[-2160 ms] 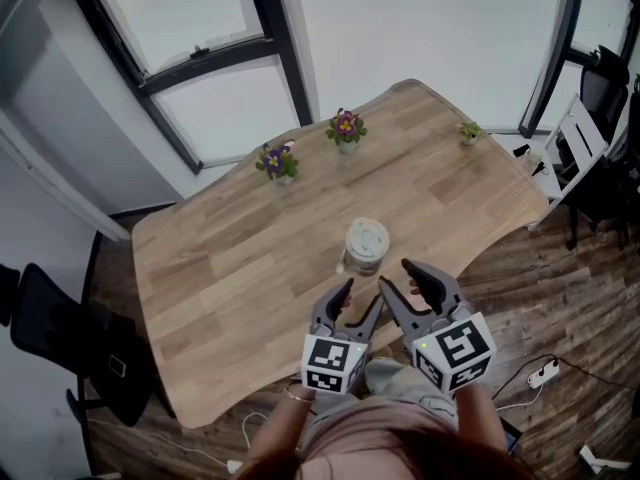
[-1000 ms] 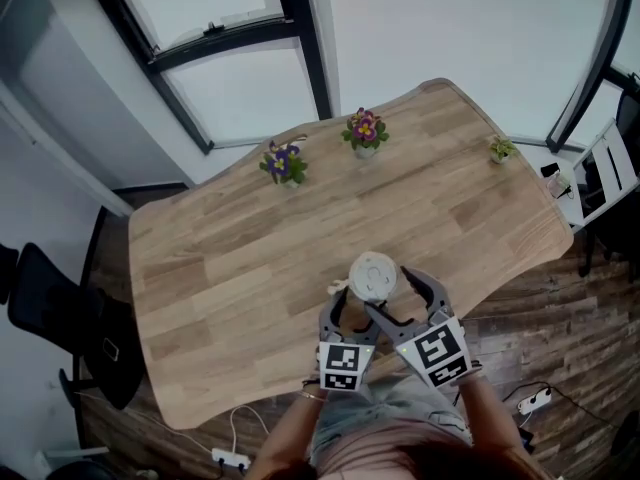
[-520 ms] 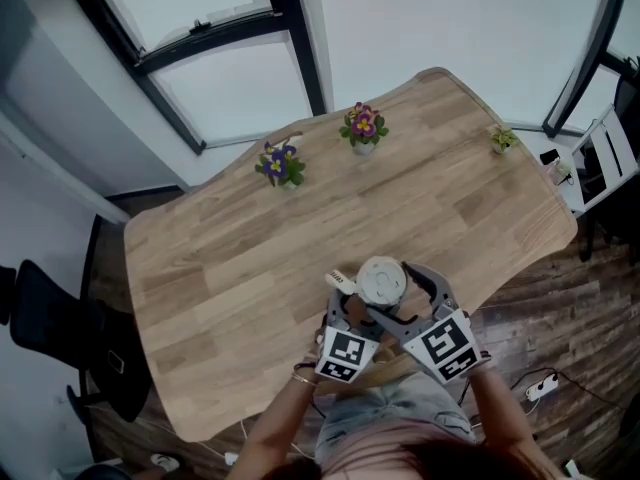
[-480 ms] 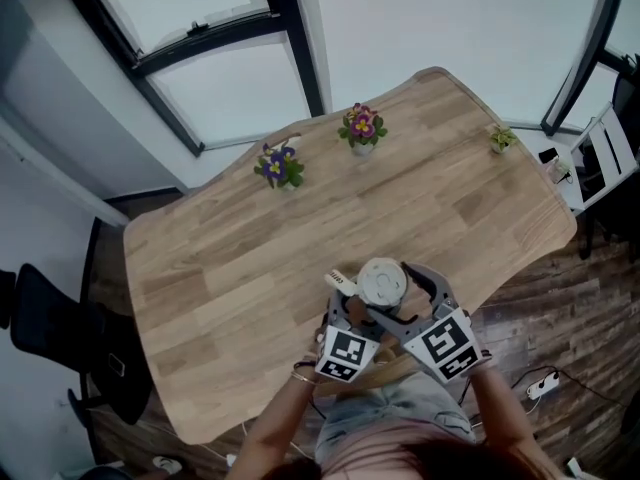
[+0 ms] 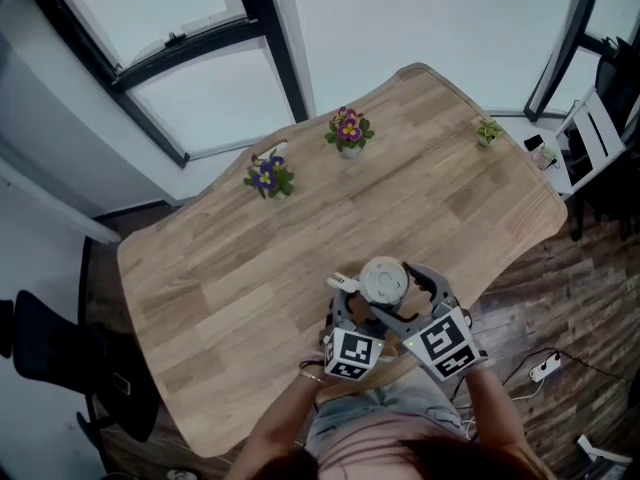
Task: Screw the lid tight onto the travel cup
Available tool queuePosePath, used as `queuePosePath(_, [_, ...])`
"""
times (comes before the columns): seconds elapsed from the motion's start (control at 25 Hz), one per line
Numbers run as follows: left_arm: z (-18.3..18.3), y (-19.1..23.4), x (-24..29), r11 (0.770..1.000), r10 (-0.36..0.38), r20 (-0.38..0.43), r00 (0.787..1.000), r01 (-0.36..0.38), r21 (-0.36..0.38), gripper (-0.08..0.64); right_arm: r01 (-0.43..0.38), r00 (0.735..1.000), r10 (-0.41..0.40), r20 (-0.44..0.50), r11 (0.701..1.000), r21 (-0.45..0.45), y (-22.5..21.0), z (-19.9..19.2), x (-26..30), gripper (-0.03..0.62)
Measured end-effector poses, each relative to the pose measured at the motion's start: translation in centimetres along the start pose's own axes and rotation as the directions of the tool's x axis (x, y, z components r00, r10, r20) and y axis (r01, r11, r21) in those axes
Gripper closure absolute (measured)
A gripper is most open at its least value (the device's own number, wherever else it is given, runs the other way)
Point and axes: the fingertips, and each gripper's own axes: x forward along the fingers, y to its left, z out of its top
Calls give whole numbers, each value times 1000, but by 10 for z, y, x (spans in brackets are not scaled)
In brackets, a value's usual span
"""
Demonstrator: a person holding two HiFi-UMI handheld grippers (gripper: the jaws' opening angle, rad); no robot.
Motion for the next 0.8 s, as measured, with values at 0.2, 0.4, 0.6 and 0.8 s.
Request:
queuePosePath(0.2, [0, -2, 0, 999, 51, -3, 999, -51, -20, 213, 122, 992, -120, -25, 990, 65, -1, -3, -2, 245])
queuePosePath(0.4, [-2, -3, 1, 999, 22, -13, 1000, -23, -23, 213, 143, 989, -138, -53, 984, 111, 0, -5, -2, 245])
queuePosePath(0.6, [-4, -12, -1, 981, -184, -52, 982, 186, 56, 213, 52, 996, -47, -74, 996, 75, 3, -2, -3, 226])
queuePosePath(0.8, [-7, -19, -6, 928, -340, -101, 935, 351, 126, 213, -55, 992, 51, -115, 998, -34, 11, -3, -1, 224])
